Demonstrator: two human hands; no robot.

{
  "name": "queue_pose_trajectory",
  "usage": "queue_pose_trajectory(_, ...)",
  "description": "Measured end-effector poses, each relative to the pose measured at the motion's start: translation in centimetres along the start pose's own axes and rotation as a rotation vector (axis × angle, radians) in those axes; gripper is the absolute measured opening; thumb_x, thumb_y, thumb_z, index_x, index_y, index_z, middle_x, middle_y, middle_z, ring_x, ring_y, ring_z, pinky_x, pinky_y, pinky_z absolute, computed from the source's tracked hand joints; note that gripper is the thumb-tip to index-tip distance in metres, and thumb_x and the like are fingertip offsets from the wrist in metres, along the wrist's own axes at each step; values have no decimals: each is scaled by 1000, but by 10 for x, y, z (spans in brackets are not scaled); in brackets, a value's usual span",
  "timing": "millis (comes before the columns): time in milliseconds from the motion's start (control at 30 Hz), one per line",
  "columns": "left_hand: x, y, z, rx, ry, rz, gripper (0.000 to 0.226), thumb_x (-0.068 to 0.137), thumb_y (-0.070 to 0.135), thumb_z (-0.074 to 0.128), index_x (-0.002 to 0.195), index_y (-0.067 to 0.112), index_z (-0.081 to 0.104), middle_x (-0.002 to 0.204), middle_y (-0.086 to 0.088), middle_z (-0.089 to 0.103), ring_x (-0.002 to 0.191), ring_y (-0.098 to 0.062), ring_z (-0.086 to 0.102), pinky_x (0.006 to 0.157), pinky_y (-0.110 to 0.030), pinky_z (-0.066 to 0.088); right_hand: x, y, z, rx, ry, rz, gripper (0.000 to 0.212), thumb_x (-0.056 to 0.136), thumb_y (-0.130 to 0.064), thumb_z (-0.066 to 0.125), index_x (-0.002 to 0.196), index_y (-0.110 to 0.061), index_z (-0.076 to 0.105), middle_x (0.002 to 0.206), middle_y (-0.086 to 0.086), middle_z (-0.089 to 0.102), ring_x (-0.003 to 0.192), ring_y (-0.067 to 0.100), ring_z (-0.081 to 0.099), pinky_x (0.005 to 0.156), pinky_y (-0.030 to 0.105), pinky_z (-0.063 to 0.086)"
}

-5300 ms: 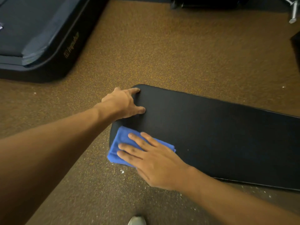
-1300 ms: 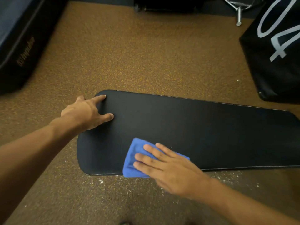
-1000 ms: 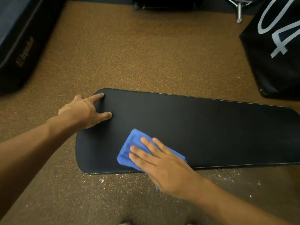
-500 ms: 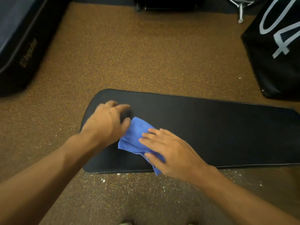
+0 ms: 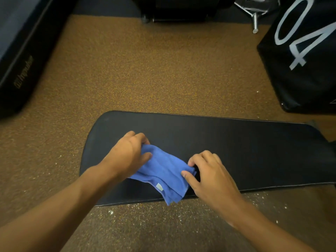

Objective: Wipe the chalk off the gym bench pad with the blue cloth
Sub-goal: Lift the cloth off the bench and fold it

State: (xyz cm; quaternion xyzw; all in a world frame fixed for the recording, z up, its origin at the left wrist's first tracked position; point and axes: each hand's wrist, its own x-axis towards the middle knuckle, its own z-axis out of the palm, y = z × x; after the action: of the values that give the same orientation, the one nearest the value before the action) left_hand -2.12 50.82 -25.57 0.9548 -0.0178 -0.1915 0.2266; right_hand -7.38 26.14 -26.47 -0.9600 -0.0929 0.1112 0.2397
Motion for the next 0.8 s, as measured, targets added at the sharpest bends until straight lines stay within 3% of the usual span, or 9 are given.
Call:
queue_pose_trajectory(67,-1,5,-5,-42,25,20,16,88,25,71,98,28,59,97,4,49,91,-17,54,68,-24,29,-1,-2,-2,66,-29,21,15,96,-34,64,92,-30,50,92,-14,53,89,10,49,75,35,50)
queue_pose_trajectory(133,-4,10,-15,-84,13,34,16,88,26,71,89,31,56,92,5,57,85,-13,57,68,-29,36,-3,-4,-8,169,-59,82,18,97,-29,64,91,-32,47,87,-12,57,81,10,55,70,36,52)
queue_pose_trajectory(233,-5,24,-34,-157,-29,19,15,86,29,73,87,30,59,84,5,69,76,-15,64,69,-38,53,-9,-3,-23,365,-26,174,16,96,-22,68,99,-34,57,93,-14,63,84,7,62,72,32,56)
queue_pose_trajectory(433,-9,90,-89,-250,-1,125,14,82,24,78,84,31,65,76,8,71,67,-7,61,71,-37,54,-22,2,-99,524,118,222,20,89,-13,75,100,-31,73,96,-17,70,88,7,68,78,31,58)
queue_pose_trajectory(600,-15,193,-145,-250,-42,289,17,83,23,79,87,34,67,81,13,74,75,-9,69,77,-37,57,-58,13,-200,571,295,245,20,88,-11,75,99,-28,74,95,-14,73,88,7,69,77,30,58)
queue_pose_trajectory(733,-24,310,-173,-238,-108,434,19,84,18,79,89,33,69,85,11,75,81,-12,73,81,-40,58,-116,37,-293,572,440,307,18,88,-12,75,97,-28,74,92,-15,73,86,7,70,76,27,58)
queue_pose_trajectory(800,-29,374,-177,-218,-166,526,19,85,19,78,90,35,70,87,11,76,81,-10,72,80,-35,58,-153,59,-335,588,500,378,18,89,-14,75,97,-30,74,92,-15,74,87,7,70,77,28,59)
